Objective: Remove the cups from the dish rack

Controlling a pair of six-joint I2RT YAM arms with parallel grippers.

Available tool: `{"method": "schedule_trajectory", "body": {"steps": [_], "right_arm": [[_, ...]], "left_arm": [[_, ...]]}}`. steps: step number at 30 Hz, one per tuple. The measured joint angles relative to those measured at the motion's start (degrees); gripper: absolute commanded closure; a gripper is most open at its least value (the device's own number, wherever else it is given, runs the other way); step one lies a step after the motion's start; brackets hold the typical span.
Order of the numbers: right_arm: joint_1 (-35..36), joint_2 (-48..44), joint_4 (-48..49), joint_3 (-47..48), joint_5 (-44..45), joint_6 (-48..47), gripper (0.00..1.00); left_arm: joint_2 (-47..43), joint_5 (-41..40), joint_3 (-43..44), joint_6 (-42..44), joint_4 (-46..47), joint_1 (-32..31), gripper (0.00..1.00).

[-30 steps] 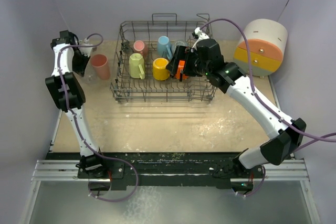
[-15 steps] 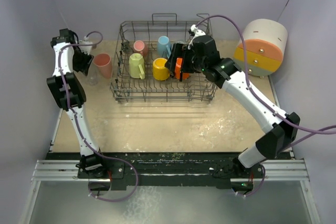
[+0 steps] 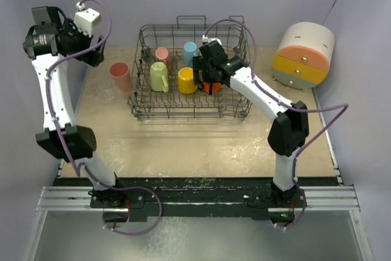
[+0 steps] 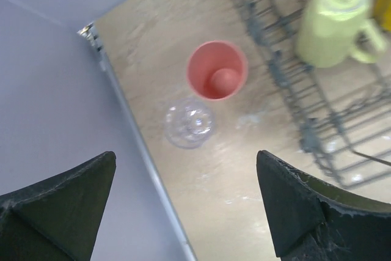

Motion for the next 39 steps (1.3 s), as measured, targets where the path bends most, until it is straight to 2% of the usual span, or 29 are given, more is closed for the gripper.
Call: {"method": "schedule_trajectory", "body": {"steps": [6,11,18,29,35,39], "right_arm": [[0.0,6.82,-2.38,3.65,6.03,-1.84,0.2],[-0.04,10.16,-2.69,4.11,9.38,-2.75,0.3],[-0.15,13.66,-2.54,6.29,11.26,-3.87,0.45],[-0.48,14.6,-2.95,7.19,11.28,-4.22,0.75],[-0.5,14.29,-2.8,7.19,11.67,-3.65,1.0],[-0.59,13.94,-2.86,7.23,11.26,-3.69,1.0]], "left_arm": [[-12.68,3.41,-18.29,-1.97,3.74,-6.45,0.01],[-14.99,3.61,-29.64,-2.62,6.27,-7.65,0.01],[-16.61,3.1,-30.97,-2.93,8.44,-7.41,0.01],[-18.16,3.13,-31.23,-2.91,9.53,-7.41,0.01],[-18.16,3.52,-31.23,-2.93,9.51,-7.41,0.01],[-18.16,4.22,-31.23,-2.93,9.49,-7.41,0.01]]}}
